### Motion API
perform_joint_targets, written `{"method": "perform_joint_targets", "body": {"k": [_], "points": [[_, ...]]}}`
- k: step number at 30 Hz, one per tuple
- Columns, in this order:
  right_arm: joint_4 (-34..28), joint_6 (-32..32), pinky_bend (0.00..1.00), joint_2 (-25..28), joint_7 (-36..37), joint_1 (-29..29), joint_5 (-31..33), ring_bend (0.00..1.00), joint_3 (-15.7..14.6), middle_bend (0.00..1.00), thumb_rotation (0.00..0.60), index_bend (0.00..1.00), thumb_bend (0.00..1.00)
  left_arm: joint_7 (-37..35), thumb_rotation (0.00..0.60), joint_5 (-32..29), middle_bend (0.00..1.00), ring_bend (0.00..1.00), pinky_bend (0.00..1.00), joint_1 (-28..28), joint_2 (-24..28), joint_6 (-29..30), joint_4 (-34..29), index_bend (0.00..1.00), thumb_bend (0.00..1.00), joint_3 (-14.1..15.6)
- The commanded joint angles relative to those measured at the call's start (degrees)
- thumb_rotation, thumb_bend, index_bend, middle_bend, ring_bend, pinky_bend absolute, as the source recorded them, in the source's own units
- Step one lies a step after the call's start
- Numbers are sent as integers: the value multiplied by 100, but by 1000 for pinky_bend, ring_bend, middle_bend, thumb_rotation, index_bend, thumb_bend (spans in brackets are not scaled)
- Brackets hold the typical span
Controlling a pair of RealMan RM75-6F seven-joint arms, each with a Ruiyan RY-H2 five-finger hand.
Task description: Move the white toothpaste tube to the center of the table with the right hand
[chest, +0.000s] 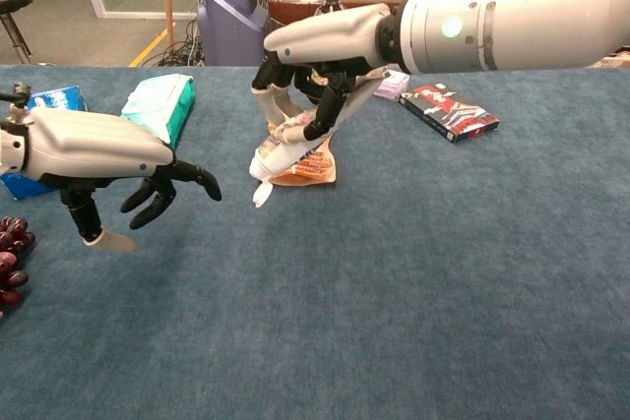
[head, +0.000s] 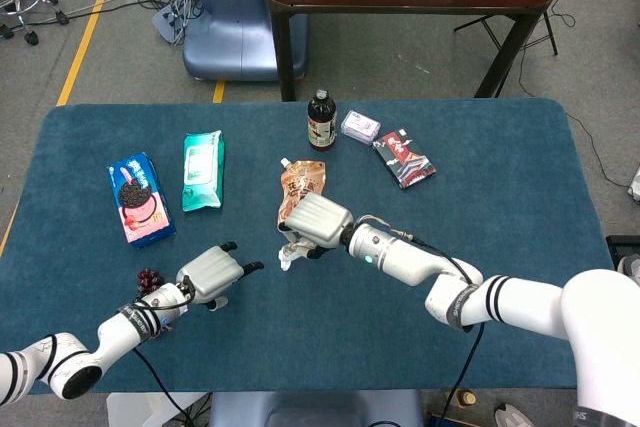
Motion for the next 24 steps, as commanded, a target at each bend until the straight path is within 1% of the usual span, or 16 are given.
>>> {"method": "perform_joint_targets", "body": {"k": [1, 2, 6, 9, 11, 14, 15, 17, 20, 22, 24], "points": [[202, 238, 432, -190, 117, -181, -92, 753, -88, 817, 600, 965, 800, 44, 600, -60, 586, 544, 113, 60, 127, 70, -69, 135, 246, 29], [286, 317, 432, -263, 154, -235, -128, 751, -115, 814, 600, 965, 778, 54, 600, -89, 586, 544, 113, 82, 176, 97, -89, 135, 246, 33], [558, 602, 441, -513, 289, -390, -232, 724, -145, 789, 600, 965, 627, 64, 600, -177, 587, 543, 113, 154, 301, 186, -133, 135, 246, 34], [753, 774, 441, -707, 384, -484, -280, 702, -150, 774, 600, 963, 533, 50, 600, -226, 587, 544, 113, 213, 367, 246, -150, 134, 246, 38], [870, 845, 441, -811, 402, -518, -323, 686, -161, 761, 600, 951, 490, 48, 600, -238, 587, 544, 113, 240, 395, 266, -155, 134, 246, 45], [1004, 850, 434, -925, 406, -533, -370, 654, -186, 723, 600, 894, 398, 43, 600, -261, 587, 543, 113, 283, 440, 301, -160, 135, 246, 48], [1035, 842, 429, -949, 397, -534, -375, 641, -185, 706, 600, 856, 363, 43, 600, -264, 587, 543, 113, 294, 452, 311, -167, 135, 246, 46], [1061, 807, 425, -982, 375, -531, -366, 628, -178, 688, 600, 808, 334, 34, 600, -265, 587, 543, 113, 319, 476, 343, -178, 135, 246, 36], [1068, 745, 407, -995, 313, -530, -355, 575, -183, 614, 600, 692, 305, 15, 600, -259, 587, 543, 113, 346, 494, 368, -185, 135, 246, 23], [1044, 730, 394, -974, 295, -538, -341, 530, -171, 540, 600, 573, 287, 8, 600, -249, 587, 543, 113, 361, 505, 375, -188, 135, 246, 23], [995, 727, 380, -916, 277, -556, -301, 484, -134, 465, 600, 419, 269, -4, 600, -238, 587, 543, 113, 379, 518, 382, -188, 135, 246, 23]]}}
